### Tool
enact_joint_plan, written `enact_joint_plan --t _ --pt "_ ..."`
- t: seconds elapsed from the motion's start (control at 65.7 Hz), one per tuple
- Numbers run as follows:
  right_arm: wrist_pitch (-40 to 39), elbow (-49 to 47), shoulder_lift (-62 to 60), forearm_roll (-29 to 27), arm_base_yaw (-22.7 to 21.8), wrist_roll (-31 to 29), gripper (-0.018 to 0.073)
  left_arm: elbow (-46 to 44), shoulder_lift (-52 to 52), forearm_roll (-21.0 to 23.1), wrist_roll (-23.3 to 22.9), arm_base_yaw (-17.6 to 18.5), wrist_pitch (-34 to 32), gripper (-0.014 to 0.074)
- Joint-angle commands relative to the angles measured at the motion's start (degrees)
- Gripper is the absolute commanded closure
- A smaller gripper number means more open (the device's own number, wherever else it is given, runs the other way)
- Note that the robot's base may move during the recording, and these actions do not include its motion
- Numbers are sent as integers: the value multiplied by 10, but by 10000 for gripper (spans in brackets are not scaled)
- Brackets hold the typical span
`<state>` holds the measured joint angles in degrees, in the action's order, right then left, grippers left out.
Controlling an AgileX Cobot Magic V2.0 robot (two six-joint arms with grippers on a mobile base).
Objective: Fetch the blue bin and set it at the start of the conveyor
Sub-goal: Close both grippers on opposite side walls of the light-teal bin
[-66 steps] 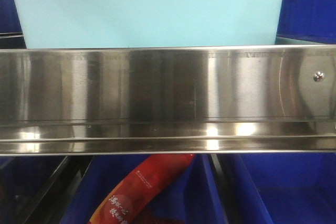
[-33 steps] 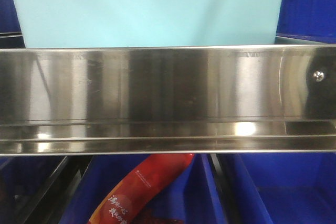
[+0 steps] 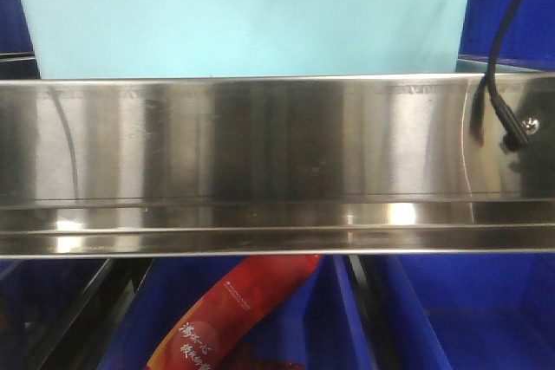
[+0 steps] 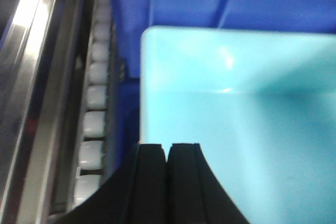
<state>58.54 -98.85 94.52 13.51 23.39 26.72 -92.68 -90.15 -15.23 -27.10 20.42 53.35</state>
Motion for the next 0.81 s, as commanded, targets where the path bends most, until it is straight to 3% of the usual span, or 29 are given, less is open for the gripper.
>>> enact_joint_plan --t 0.0,0.198,0.411,0.472,0.609,0.685,0.791 --pt "18 -20 21 7 -8 2 699 -11 -10 -18 -6 3 6 708" --pt "26 -23 36 -34 -32 18 699 -12 -18 -19 -2 10 1 708" --pt "15 -23 38 -37 -48 18 694 -12 -20 -17 -2 10 -20 708" --pt "19 -23 40 -36 -50 18 638 -12 -23 -21 -2 10 -19 708" --pt "17 -23 43 -31 -50 18 391 -12 -23 -36 -2 10 -19 699" --pt "7 -23 47 -31 -50 18 305 -12 -27 -57 -2 10 -19 613" --pt "9 -23 59 -31 -50 18 281 -12 -36 -58 -7 8 -16 407"
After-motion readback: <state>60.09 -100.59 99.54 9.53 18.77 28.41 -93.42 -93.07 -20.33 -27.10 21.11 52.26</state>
